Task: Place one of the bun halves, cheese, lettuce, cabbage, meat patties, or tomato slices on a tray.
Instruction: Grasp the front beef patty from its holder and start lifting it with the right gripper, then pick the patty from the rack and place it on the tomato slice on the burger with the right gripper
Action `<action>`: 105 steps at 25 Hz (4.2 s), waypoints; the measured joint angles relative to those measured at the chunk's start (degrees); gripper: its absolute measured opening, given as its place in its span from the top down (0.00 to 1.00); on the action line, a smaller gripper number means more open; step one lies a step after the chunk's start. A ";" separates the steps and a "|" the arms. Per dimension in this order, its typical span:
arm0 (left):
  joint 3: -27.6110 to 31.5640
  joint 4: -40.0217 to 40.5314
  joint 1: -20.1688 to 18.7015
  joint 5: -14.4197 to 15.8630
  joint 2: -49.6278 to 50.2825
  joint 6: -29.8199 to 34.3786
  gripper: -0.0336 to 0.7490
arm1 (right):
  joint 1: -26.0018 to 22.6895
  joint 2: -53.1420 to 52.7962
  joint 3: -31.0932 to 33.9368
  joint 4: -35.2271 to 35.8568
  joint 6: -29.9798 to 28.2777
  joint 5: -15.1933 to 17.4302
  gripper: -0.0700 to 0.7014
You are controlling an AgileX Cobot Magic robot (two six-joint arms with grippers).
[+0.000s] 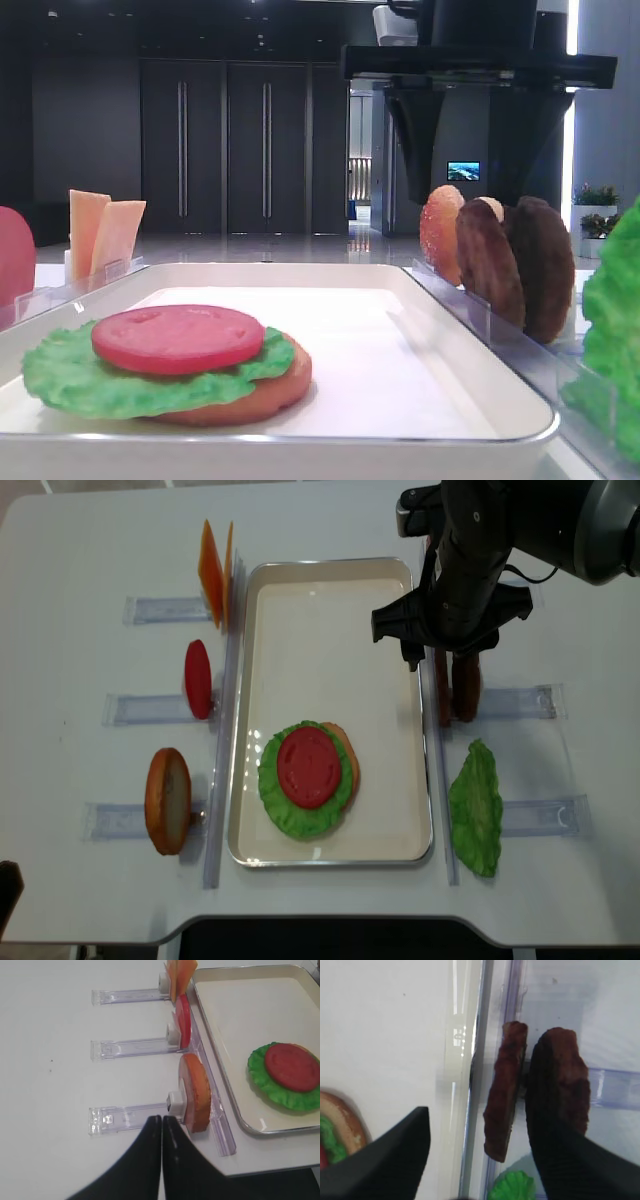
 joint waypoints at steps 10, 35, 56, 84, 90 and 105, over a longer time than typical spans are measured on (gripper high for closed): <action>0.00 0.00 0.00 0.00 0.00 0.00 0.96 | 0.00 0.00 0.00 -0.45 0.00 -0.42 0.39; 0.00 0.00 0.00 0.00 0.00 0.00 0.96 | 0.00 2.68 0.00 -1.72 0.00 -1.05 0.39; 0.00 0.00 0.00 0.00 0.00 0.00 0.96 | 0.00 2.97 0.00 -4.16 -0.05 -0.93 0.61; 0.00 0.00 0.00 0.00 0.00 0.00 0.96 | 0.00 -0.48 0.00 -4.50 -0.10 4.99 0.76; 0.00 0.00 0.00 0.00 0.00 0.00 0.96 | 0.00 -3.79 -1.58 -2.71 -0.16 7.87 0.76; 0.00 0.00 0.00 0.00 0.00 0.00 0.96 | 3.09 -8.81 -2.18 8.78 -5.28 4.78 0.76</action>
